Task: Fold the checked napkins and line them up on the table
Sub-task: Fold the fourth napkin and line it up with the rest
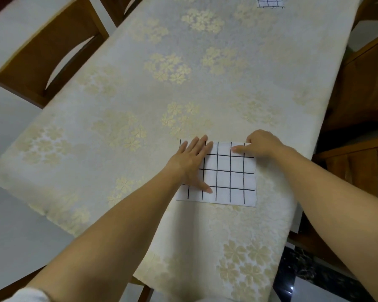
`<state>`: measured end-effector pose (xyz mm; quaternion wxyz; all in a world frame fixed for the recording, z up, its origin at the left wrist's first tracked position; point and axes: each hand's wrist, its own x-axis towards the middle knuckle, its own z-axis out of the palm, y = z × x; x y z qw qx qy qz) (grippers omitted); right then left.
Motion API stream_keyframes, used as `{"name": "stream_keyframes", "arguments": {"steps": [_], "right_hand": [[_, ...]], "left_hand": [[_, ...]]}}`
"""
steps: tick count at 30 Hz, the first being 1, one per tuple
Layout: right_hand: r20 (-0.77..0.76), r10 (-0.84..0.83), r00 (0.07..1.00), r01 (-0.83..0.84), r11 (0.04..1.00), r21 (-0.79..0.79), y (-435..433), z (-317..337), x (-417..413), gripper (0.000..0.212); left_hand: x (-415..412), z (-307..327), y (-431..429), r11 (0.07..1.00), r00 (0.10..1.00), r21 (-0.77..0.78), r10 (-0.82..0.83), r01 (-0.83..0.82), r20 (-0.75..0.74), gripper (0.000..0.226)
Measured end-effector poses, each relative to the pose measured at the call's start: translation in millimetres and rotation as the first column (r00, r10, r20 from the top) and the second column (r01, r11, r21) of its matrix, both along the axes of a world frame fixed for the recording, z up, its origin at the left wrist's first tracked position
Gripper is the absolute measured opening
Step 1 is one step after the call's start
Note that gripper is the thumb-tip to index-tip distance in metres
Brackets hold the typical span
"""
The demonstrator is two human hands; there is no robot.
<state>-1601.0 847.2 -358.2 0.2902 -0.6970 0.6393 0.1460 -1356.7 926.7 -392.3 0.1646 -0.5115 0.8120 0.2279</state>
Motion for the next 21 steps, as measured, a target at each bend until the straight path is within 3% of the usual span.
{"name": "stream_keyframes", "arguments": {"steps": [3, 5, 7, 8, 10, 15, 21], "right_hand": [[0.234, -0.195, 0.952, 0.190, 0.981, 0.043, 14, 12, -11, 0.061], [0.405, -0.436, 0.804, 0.416, 0.898, 0.142, 39, 12, -16, 0.053], [0.435, -0.586, 0.683, 0.520, 0.809, 0.274, 74, 8, -16, 0.045], [0.426, -0.610, 0.668, 0.531, 0.792, 0.302, 91, 4, -16, 0.037], [0.430, -0.591, 0.682, 0.534, 0.805, 0.260, 115, -2, -14, 0.023], [0.528, -0.458, 0.715, 0.534, 0.845, 0.010, 130, 16, 12, 0.009], [0.523, -0.290, 0.802, 0.407, 0.905, -0.123, 129, 38, 36, 0.011]], "left_hand": [[-4, -1, 3, 1.000, 0.999, -0.002, 0.002, -0.002, 0.032, 0.154], [-6, -1, 3, 1.000, 0.999, 0.010, 0.014, -0.015, 0.052, 0.157], [-9, 0, 3, 1.000, 0.997, 0.019, 0.020, -0.022, 0.079, 0.159], [-11, 1, 3, 0.999, 0.996, 0.025, 0.025, -0.027, 0.090, 0.159], [-14, 3, 3, 0.998, 0.993, 0.036, 0.039, -0.043, 0.113, 0.160], [-22, 10, 1, 0.994, 0.985, 0.076, 0.059, -0.072, 0.161, 0.163], [-24, 12, 1, 0.995, 0.984, 0.066, 0.064, -0.076, 0.163, 0.165]]}}
